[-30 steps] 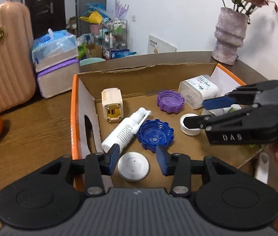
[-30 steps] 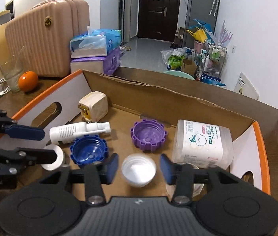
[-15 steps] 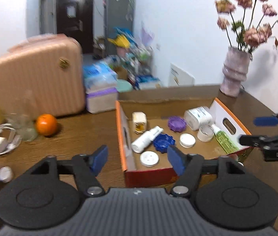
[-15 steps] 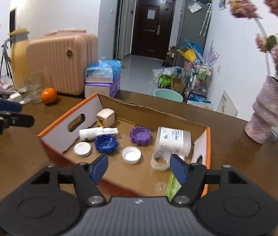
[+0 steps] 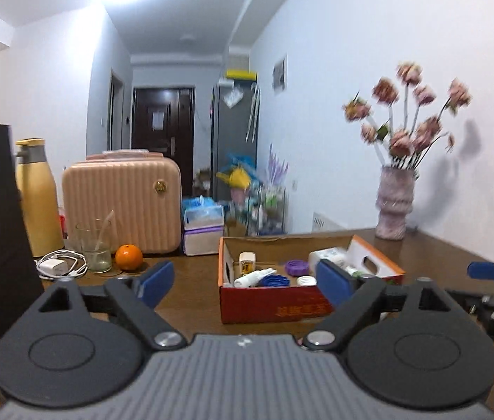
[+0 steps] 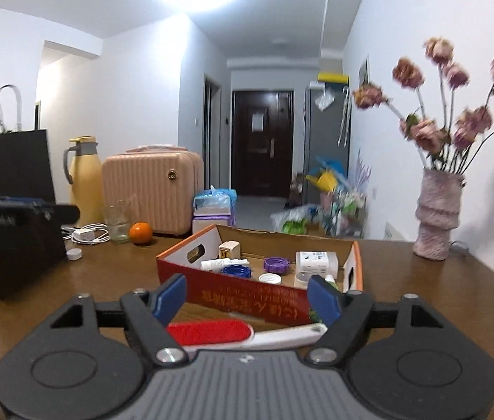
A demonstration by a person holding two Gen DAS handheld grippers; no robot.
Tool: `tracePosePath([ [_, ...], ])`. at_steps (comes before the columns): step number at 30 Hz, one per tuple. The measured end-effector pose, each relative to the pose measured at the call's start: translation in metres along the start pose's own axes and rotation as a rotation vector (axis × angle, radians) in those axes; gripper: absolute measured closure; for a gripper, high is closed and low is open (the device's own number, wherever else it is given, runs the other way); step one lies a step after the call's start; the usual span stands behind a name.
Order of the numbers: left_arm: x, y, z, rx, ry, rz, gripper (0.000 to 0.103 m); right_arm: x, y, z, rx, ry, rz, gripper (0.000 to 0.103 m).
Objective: Organize rigid objects
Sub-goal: 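Withdraw both grippers from the box toward the lint brush, then grasp the red lint brush head with the left gripper while the right grasps its handle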
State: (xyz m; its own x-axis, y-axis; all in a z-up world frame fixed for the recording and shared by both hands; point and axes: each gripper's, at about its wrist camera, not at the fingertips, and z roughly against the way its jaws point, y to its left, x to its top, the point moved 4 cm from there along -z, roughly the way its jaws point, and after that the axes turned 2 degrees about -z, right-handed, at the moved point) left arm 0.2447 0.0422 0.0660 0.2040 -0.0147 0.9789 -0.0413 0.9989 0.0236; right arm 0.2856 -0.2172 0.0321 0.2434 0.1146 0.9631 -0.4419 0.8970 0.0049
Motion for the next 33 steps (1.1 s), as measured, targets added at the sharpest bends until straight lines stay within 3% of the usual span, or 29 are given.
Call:
tracePosePath([
  [6,-0.044,-0.002,0.088,0.064,-0.120,0.057,0.000,-0.044,0.026,0.075,-0.012,-0.090,0.031,0.014],
  [9,-0.064,-0.014,0.112,0.019,-0.097,-0.011,0.000,-0.063,0.024,0.103,-0.054,-0.108,-0.023,0.003],
  [11,-0.075,-0.024,0.121,0.022,-0.082,-0.075,0.000,-0.071,0.018,0.115,-0.072,-0.097,-0.058,0.003],
  [16,-0.092,-0.040,0.124,0.012,-0.033,-0.077,0.000,-0.078,0.011,0.122,-0.106,-0.077,-0.077,0.003],
  [23,-0.091,-0.044,0.098,0.011,0.008,-0.069,0.000,-0.083,-0.002,0.091,-0.103,-0.007,-0.093,0.003],
  [31,-0.099,-0.040,0.009,-0.010,0.203,0.003,0.000,-0.069,-0.062,0.008,-0.141,0.119,-0.183,0.013],
  [33,-0.096,-0.041,-0.017,-0.037,0.236,0.032,0.001,-0.065,-0.077,-0.015,-0.134,0.146,-0.195,0.021],
])
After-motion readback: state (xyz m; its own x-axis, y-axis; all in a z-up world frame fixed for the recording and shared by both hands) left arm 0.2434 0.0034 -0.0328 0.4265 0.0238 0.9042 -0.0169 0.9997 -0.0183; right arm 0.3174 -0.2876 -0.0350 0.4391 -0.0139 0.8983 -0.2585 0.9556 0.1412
